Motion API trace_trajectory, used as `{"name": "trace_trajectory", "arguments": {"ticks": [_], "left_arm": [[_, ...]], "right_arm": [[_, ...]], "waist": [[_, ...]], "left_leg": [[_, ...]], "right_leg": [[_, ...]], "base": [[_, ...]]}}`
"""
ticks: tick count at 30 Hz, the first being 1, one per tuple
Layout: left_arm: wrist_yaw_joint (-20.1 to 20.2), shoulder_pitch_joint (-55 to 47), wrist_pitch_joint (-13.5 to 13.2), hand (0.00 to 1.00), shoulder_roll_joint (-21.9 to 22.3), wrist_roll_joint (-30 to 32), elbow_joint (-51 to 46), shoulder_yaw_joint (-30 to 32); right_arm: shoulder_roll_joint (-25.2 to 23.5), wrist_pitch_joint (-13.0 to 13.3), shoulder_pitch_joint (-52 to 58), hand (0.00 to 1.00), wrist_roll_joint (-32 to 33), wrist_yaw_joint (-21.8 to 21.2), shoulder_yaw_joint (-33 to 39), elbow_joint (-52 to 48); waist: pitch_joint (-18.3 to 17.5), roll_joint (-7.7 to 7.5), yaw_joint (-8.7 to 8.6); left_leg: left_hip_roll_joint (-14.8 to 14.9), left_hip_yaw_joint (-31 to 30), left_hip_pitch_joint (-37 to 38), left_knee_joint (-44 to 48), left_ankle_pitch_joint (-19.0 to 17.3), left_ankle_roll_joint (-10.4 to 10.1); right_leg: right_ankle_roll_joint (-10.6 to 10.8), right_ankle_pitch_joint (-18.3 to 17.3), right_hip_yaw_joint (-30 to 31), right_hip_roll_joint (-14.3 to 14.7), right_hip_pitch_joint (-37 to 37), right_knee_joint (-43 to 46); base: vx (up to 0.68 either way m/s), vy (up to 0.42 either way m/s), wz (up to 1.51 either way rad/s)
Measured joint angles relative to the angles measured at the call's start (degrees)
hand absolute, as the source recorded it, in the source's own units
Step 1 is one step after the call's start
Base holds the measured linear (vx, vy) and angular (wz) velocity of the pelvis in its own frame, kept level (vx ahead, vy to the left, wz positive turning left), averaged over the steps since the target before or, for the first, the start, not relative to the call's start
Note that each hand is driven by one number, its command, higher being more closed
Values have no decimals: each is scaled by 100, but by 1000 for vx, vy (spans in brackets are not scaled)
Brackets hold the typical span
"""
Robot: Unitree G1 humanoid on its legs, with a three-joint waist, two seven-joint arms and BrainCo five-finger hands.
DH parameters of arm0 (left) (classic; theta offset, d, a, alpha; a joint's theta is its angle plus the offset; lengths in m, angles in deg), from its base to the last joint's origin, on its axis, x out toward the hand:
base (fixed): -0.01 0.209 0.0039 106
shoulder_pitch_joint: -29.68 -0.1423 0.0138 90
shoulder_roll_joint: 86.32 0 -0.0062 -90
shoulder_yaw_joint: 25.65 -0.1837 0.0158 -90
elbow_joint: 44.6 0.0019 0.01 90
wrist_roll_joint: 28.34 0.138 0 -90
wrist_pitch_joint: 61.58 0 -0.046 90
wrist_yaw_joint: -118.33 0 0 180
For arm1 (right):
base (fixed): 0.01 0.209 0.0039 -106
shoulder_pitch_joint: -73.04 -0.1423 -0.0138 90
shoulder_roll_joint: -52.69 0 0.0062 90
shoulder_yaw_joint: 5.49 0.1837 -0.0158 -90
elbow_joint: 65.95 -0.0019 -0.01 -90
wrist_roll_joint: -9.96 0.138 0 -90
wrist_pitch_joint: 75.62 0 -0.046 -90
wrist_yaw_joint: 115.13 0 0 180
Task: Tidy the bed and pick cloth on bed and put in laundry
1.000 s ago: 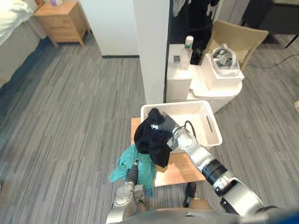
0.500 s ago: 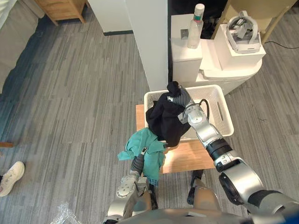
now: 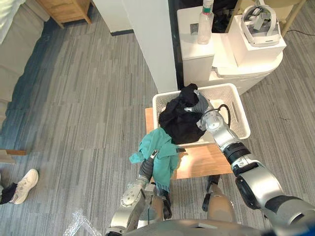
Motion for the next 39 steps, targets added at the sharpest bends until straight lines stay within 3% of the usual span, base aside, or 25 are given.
{"name": "trace_trajectory", "arguments": {"ticks": [6, 10, 14, 17, 23, 28, 32, 39], "left_arm": [[-122, 48, -40, 100, -17, -95, -1034, 28], [-137, 196, -244, 100, -12, -305, -1996, 271], [-343, 570, -471, 100, -35, -297, -2221, 622], [-520, 883, -485, 100, -194, -224, -2231, 730], [-962, 1278, -541, 100, -261, 314, -2230, 1018], [-1379, 1679, -579, 100, -232, 825, -2062, 1154], [-1488, 1964, -556, 100, -225, 1438, -1443, 1122], [-1337, 2142, -92, 100, -215, 2333, -24, 915]], "right_arm": [[52, 38, 615, 0, -224, -1, -18, -415], [176, 83, 995, 0, -224, 29, 55, -892], [240, 131, 1446, 0, -224, 83, 390, -1451], [261, 181, 1848, 0, -216, 183, 807, -1975], [453, 230, 2540, 0, -204, 449, 1626, -2712], [491, 234, 2994, 0, -210, 715, 2263, -3194], [481, 232, 3310, 0, -202, 914, 2612, -3439], [324, 219, 4054, 0, 174, 1066, 3295, -3471]], "waist": [[-5, -9, -38], [-24, -46, -82], [-120, -98, -205], [-210, -206, -244], [-464, -363, -364], [-599, -340, -527], [-699, -335, -612], [-789, -248, -841]], "left_leg": [[71, 141, 127, -4, -35, -35], [142, 264, 282, -3, -62, -77], [166, 302, 390, -17, -78, -100], [172, 374, 479, -36, -84, -108], [174, 571, 667, -93, -104, -137], [174, 646, 765, -95, -115, -150], [175, 762, 787, -99, -154, -159], [241, 932, 899, -139, -166, -219]], "right_leg": [[-2, -1, 132, 77, 34, -1], [-31, -23, 145, 131, 140, 0], [-30, -27, 147, 187, 223, 0], [-30, -27, 179, 204, 239, 0], [-30, -27, 359, 244, 269, 0], [-29, -28, 440, 258, 332, -2], [-24, -105, 460, 265, 311, -30], [-68, -131, 611, 350, 276, -25]], "base": [[0, -11, -13], [14, -12, -12], [10, -5, -6], [19, 5, -12], [9, 6, -15], [-14, -1, -10], [-37, -14, -15], [16, -10, -14]]}}
